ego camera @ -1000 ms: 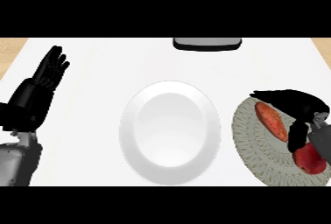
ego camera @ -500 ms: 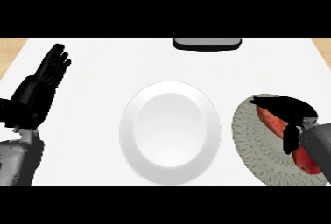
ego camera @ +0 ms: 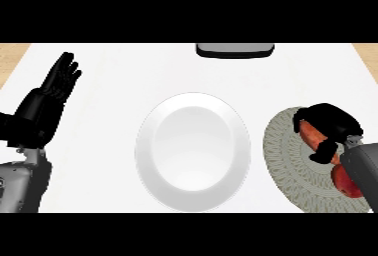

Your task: Pick the sweet potato from the placemat and place it in the plate

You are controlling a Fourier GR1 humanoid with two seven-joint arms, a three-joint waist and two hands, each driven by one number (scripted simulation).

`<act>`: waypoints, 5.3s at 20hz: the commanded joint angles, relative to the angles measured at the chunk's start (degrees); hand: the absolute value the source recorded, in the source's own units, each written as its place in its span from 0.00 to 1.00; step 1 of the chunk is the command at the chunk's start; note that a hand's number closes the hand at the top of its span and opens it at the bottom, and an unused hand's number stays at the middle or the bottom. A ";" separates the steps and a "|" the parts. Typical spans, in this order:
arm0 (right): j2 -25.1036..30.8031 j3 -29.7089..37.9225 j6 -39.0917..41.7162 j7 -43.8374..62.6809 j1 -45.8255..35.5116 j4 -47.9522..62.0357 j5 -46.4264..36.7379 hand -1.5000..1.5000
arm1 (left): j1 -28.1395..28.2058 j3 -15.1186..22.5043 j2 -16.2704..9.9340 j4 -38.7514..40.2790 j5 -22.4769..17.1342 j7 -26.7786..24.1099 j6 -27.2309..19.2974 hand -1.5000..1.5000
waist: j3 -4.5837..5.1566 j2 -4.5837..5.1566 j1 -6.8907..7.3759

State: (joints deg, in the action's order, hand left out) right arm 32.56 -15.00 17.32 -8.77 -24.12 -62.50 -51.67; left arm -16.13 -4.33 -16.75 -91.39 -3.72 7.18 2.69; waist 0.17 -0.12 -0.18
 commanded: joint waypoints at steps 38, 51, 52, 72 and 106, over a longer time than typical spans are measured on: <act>-17.05 -5.89 -4.45 45.31 10.60 -66.01 16.06 1.00 | 0.70 -0.41 1.88 1.44 1.56 -2.64 2.26 0.50 | -0.09 0.22 0.78; -32.41 -11.86 -15.72 43.51 -6.74 -27.68 4.52 1.00 | -1.02 -2.44 0.92 -0.04 1.48 -0.26 2.49 0.50 | -0.16 0.31 0.99; -32.44 -10.49 -14.25 43.61 -8.28 -27.15 5.47 1.00 | 2.26 -1.16 1.53 -0.35 2.28 -2.43 3.58 0.50 | -0.15 0.23 0.82; -32.56 -19.78 -49.89 32.27 -21.82 -0.28 36.21 0.00 | -2.01 -1.65 2.65 -0.04 3.16 0.52 2.14 0.50 | -0.20 0.40 1.66; -5.44 18.51 -16.18 6.68 15.16 -26.03 61.14 0.00 | 0.08 -4.65 2.36 -1.74 1.95 0.66 5.12 0.50 | -0.16 0.10 0.05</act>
State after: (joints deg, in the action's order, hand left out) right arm 25.82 0.08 -2.41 -2.65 -10.35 -87.91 9.23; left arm -15.84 -7.68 -13.64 -93.58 -0.64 8.31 6.27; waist -0.01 -0.04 -0.25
